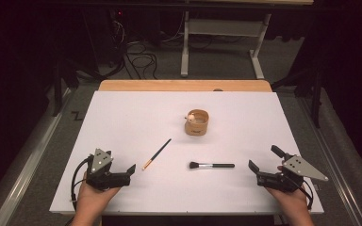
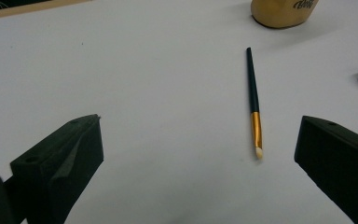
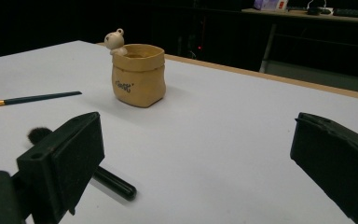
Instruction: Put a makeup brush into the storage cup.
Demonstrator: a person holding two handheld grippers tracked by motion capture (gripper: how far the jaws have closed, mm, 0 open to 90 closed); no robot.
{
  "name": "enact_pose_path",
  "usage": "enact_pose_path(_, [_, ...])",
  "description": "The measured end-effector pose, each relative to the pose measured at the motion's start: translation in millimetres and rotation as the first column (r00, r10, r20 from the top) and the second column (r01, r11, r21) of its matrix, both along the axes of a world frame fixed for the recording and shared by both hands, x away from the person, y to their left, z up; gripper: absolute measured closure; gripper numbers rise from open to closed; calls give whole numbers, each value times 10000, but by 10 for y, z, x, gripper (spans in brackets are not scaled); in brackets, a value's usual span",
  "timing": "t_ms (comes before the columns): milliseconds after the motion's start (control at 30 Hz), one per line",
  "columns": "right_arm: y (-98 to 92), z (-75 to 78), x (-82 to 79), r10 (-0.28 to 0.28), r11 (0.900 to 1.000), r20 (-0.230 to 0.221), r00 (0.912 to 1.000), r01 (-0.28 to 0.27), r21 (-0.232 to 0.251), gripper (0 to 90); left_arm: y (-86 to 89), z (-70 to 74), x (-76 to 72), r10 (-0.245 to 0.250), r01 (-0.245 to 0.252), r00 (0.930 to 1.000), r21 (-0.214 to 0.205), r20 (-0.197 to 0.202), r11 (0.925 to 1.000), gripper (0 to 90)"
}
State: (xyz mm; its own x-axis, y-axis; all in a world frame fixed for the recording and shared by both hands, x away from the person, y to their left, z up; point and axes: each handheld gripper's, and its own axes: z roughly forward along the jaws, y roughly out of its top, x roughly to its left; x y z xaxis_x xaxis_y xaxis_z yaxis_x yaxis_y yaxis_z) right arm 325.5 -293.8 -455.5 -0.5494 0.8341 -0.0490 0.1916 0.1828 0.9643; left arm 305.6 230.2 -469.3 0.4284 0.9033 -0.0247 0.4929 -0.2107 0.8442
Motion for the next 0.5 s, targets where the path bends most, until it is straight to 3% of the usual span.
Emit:
enact_pose_path(267, [7, -18, 12, 46, 10000, -87, 10000, -46, -7, 35, 16, 11, 21, -95, 96, 9988, 23, -478, 10000, 29])
enact_pose_path(300, [2, -18, 11, 52, 10000, -94, 9999, -53, -13, 35, 12, 11, 30, -90, 90, 9982, -5, -588, 10000, 29])
enact_pose_path(333, [-1, -18, 8, 42, 10000, -108, 9999, -42, 26, 35, 10, 26, 54, -215, 222, 9952, 66, -955, 9997, 29])
enact_pose_path(433, [-18, -16, 11, 13, 9999, -105, 9999, -12, 149, 35, -9, 40, 86, -314, 319, 9915, 21, -1267, 9995, 24])
enact_pose_path(467, [-23, -18, 12, 18, 9999, -129, 9999, -16, 162, 35, -27, 53, 128, -354, 368, 9864, 59, -1607, 9993, 22])
enact_pose_path(500, [-23, -18, 12, 18, 9999, -129, 9999, -16, 162, 35, -27, 53, 128, -354, 368, 9864, 59, -1607, 9993, 19])
